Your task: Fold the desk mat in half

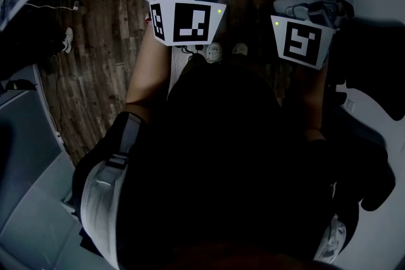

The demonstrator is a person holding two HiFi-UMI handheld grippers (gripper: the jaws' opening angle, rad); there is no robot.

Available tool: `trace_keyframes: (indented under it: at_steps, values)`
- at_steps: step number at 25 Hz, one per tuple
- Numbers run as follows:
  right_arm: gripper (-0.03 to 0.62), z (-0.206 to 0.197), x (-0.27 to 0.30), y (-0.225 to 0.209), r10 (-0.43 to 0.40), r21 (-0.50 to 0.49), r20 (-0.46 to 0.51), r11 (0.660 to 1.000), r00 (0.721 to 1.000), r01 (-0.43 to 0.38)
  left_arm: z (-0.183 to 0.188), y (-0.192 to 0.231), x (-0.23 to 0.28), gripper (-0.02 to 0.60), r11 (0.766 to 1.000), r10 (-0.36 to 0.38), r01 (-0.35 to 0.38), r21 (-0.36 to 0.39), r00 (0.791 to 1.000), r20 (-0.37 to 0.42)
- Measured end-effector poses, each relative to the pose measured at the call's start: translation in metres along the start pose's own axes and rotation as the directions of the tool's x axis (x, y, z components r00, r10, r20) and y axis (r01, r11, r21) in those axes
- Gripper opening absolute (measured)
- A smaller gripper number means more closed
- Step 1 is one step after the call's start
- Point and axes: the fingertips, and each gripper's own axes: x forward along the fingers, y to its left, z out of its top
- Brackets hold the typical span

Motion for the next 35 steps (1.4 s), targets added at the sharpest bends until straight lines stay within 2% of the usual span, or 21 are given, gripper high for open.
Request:
trace_keyframes:
  at_steps: [24, 35]
  values:
    - [0.029, 0.004, 0.011, 0.006, -0.056, 0.003, -0.051, 0.998, 0.997, 0.056, -0.02, 0.018, -0.012, 0.012, 1.0, -0.022, 0.022, -0.003, 1.0, 0.015]
    - [0.029, -0.021, 0.04, -0.01, -0.072, -0.004, -0.036, 0.997, 0.997, 0.071, -0.036, 0.025, 0.023, 0.012, 1.0, -0.019, 0.019, 0.009, 0.999, 0.026]
